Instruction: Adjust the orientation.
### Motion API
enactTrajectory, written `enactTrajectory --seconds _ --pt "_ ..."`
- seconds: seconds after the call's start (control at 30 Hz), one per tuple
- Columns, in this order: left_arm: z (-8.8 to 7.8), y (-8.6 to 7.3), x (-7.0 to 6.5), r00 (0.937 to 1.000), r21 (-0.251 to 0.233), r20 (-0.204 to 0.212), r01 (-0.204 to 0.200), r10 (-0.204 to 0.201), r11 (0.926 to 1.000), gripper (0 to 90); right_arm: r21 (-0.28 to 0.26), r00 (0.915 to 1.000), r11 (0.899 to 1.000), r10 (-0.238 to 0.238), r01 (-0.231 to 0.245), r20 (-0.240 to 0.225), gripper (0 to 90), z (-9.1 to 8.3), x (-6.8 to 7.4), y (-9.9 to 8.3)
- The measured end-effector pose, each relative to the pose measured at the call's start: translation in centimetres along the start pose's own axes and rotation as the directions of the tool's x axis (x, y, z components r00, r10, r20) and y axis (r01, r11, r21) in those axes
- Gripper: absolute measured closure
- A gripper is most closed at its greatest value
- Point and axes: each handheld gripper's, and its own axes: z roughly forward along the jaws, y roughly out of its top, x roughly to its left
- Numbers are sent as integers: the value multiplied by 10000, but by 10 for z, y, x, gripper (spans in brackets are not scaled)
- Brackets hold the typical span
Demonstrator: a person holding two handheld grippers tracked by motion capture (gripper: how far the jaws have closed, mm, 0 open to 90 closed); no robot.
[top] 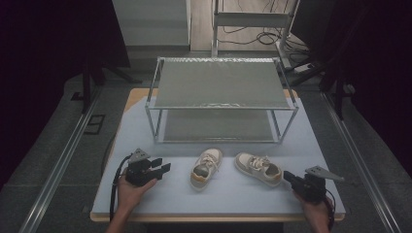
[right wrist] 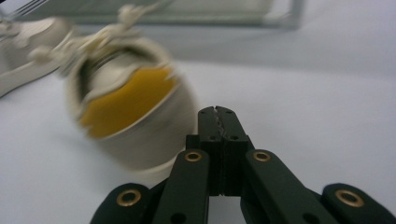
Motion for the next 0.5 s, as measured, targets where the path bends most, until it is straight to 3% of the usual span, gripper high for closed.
enactTrajectory --seconds 0.03,0.07,0.1,0.27,0.37,0.5 --pt "0 0 0 10000 -7 -12 11 -11 10000 544 -70 9994 9996 -270 272 238 895 0 9 -5" --pt "0 0 0 10000 -13 -16 31 -31 10000 544 -70 9994 9996 -270 272 238 895 0 9 -5" --pt "0 0 0 10000 -12 -3 51 -51 10000 543 5 9997 9997 -238 238 -11 895 -3 14 -8" --pt "0 0 -3 10000 33 45 -42 42 10000 543 3 9989 9989 -471 471 45 895 -7 22 -14" --pt "2 0 -6 9999 73 82 -116 116 9999 539 -31 9992 9995 -316 316 -246 895 -9 23 -17" --pt "3 1 -8 9998 76 123 -148 147 9999 533 18 9979 9989 -469 471 -443 894 -11 28 -19"
